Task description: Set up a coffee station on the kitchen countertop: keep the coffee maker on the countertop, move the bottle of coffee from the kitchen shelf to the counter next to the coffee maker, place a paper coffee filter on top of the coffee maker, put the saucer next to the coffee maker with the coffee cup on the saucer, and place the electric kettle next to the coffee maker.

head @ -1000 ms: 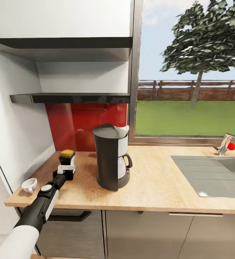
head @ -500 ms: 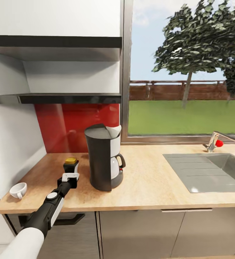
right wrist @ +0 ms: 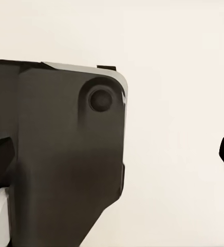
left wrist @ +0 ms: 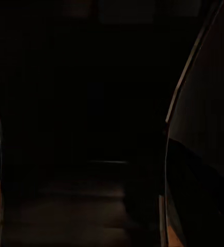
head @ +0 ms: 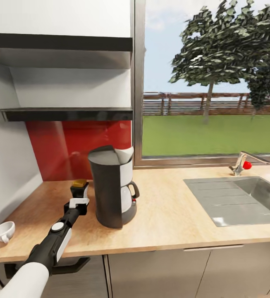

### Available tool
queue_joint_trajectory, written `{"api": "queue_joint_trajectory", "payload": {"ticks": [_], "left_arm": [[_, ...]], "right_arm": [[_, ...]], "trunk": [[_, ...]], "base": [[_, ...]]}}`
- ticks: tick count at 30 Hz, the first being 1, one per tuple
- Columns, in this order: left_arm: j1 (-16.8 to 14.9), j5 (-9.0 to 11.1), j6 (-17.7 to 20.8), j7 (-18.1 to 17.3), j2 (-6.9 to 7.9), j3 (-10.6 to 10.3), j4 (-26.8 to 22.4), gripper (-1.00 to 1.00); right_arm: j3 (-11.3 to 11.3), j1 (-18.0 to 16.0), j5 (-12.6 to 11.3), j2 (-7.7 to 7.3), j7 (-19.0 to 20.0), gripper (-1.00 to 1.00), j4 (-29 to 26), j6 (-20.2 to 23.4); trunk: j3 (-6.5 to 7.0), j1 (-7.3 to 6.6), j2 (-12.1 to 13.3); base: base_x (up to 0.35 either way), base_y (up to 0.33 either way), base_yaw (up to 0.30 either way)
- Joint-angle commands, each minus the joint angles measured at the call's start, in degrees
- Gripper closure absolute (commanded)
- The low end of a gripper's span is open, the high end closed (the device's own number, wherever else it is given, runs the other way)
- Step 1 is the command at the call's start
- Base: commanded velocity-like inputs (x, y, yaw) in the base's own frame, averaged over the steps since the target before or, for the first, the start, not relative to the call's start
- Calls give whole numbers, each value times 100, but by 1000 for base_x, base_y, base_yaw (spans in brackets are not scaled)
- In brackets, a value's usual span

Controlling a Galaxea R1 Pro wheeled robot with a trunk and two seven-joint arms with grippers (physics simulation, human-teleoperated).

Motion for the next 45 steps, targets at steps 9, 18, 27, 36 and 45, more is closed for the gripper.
{"api": "queue_joint_trajectory", "payload": {"ticks": [9,18,27,36,45], "left_arm": [[1,-31,-377,20,61,54,337,100],[9,-2,-469,438,155,58,416,100],[9,17,-485,445,199,43,589,100],[9,-17,-497,445,191,35,780,100],[9,-27,-926,437,191,33,964,100]], "right_arm": [[74,3,-11,-25,-10,-100,5,7],[76,3,-6,-18,4,-100,6,9],[76,3,-14,-23,-3,-100,6,1],[76,3,-14,-22,18,-100,6,9],[76,3,-21,2,17,-100,320,3]], "trunk": [[0,3,-1],[0,3,-1],[0,3,-1],[0,3,-1],[0,3,-1]], "base": [[230,0,-25],[10,0,0],[170,0,0],[15,0,0],[2,0,0]]}}
